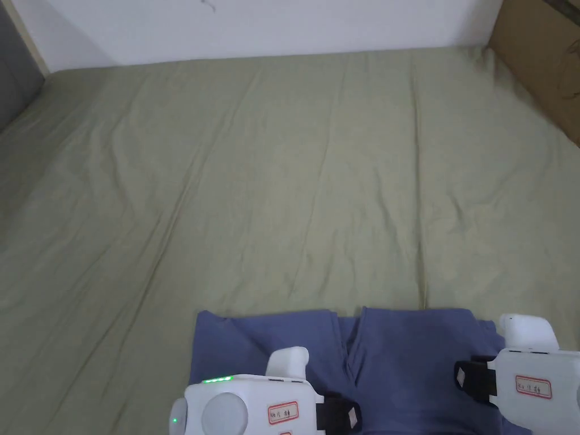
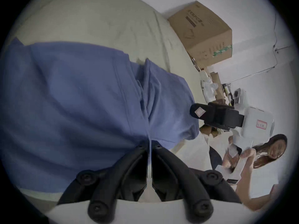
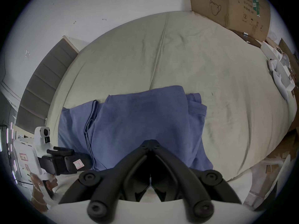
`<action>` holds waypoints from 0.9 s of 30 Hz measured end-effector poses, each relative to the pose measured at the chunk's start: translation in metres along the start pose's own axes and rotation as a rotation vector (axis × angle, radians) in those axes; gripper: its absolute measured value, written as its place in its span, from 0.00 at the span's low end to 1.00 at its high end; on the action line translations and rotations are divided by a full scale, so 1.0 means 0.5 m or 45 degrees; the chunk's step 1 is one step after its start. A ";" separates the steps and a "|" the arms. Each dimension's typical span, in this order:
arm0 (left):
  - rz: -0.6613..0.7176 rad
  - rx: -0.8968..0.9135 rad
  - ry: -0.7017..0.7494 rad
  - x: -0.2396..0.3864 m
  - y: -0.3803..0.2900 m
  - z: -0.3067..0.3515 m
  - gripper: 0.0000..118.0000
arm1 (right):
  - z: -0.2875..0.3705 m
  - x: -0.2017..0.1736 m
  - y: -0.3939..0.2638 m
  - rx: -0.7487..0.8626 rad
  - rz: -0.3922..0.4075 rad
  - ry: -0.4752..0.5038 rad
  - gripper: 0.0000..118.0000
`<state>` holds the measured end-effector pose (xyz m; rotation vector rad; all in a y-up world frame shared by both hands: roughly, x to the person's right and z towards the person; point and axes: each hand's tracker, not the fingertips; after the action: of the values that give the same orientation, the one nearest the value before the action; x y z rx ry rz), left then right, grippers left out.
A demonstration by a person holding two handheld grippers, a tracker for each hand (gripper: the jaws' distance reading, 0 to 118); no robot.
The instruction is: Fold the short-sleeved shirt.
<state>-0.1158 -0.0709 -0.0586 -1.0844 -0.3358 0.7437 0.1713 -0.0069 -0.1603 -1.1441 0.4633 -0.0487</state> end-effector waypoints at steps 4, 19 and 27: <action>0.032 0.053 -0.046 -0.030 0.004 0.037 0.04 | 0.009 -0.008 -0.002 0.001 0.005 -0.010 0.00; 0.422 0.431 -0.194 -0.351 -0.004 0.332 0.68 | -0.022 -0.152 0.036 -0.036 0.188 -0.008 0.00; 0.507 0.412 -0.537 -0.387 0.046 0.239 0.99 | -0.059 -0.211 0.049 -0.081 0.300 0.016 0.00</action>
<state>-0.3333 -0.1182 -0.0055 -0.6851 -0.3440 1.3412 0.0599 0.0064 -0.1571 -1.1453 0.6114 0.1649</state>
